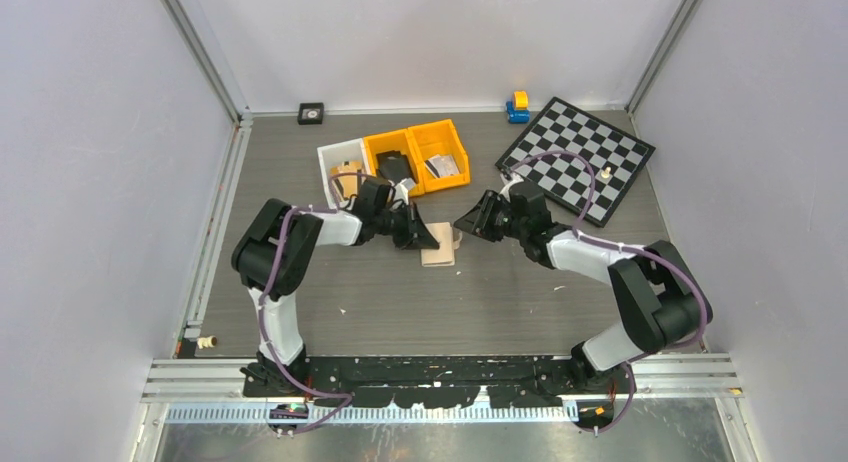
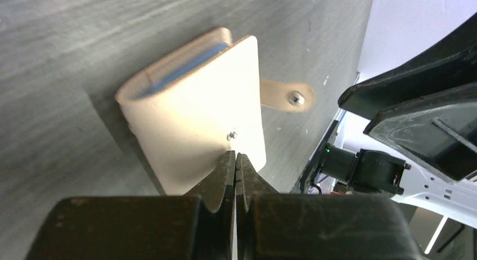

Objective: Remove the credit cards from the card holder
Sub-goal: Close the card holder at the center of the board.

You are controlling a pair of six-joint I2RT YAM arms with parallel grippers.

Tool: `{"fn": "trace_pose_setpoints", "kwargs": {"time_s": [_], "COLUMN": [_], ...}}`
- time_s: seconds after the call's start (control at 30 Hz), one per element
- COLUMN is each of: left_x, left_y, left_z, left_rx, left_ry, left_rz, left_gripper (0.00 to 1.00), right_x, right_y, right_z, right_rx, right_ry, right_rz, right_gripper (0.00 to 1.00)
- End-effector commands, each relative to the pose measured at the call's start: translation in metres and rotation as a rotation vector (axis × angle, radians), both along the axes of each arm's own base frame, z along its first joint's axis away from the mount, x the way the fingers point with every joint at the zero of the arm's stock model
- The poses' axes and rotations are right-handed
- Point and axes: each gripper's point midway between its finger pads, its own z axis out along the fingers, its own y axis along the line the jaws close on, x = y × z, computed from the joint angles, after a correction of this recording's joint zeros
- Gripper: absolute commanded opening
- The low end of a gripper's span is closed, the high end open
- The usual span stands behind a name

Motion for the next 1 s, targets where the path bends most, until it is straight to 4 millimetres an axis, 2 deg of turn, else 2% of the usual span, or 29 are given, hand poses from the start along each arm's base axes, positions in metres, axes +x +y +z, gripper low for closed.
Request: {"fn": "trace_pose_setpoints", "kwargs": {"time_s": [0.0,0.07,0.13,0.2,0.37,0.43,0.53,0.7,0.87,0.97], "left_x": [0.001,0.0,0.001,0.004,0.002,0.003,0.005,0.011,0.015,0.015], "left_y": [0.002,0.001,0.002,0.008,0.016,0.015,0.016,0.026,0.039,0.047], "left_z": [0.047,0.051,0.046,0.031,-0.021,-0.025,-0.014,0.021,0.06,0.082], "left_rx": [-0.039,-0.05,-0.05,-0.023,0.091,0.092,0.079,0.094,0.099,0.096], "left_ry": [-0.154,-0.152,-0.132,-0.086,0.076,0.091,0.046,-0.129,-0.316,-0.424], "left_rz": [-0.02,-0.027,-0.022,0.008,0.018,0.015,0.021,0.057,0.109,0.137], "left_gripper": [0.0,0.0,0.0,0.0,0.0,0.0,0.0,0.01,0.14,0.22], "right_x": [-0.002,-0.003,-0.003,-0.003,-0.001,0.001,0.001,0.003,0.002,-0.001], "right_y": [0.008,0.009,0.009,0.009,0.008,0.007,0.003,-0.008,-0.018,-0.019], "right_z": [0.042,0.045,0.046,0.044,0.038,0.037,0.04,0.051,0.068,0.087], "right_rx": [0.033,0.028,0.028,0.025,0.013,0.006,-0.012,-0.051,-0.062,-0.019], "right_ry": [-0.146,-0.165,-0.168,-0.167,-0.153,-0.155,-0.175,-0.25,-0.329,-0.397], "right_rz": [0.045,0.046,0.046,0.045,0.035,0.03,0.015,-0.014,-0.043,-0.053], "right_gripper": [0.33,0.34,0.33,0.32,0.28,0.28,0.34,0.42,0.49,0.72]}}
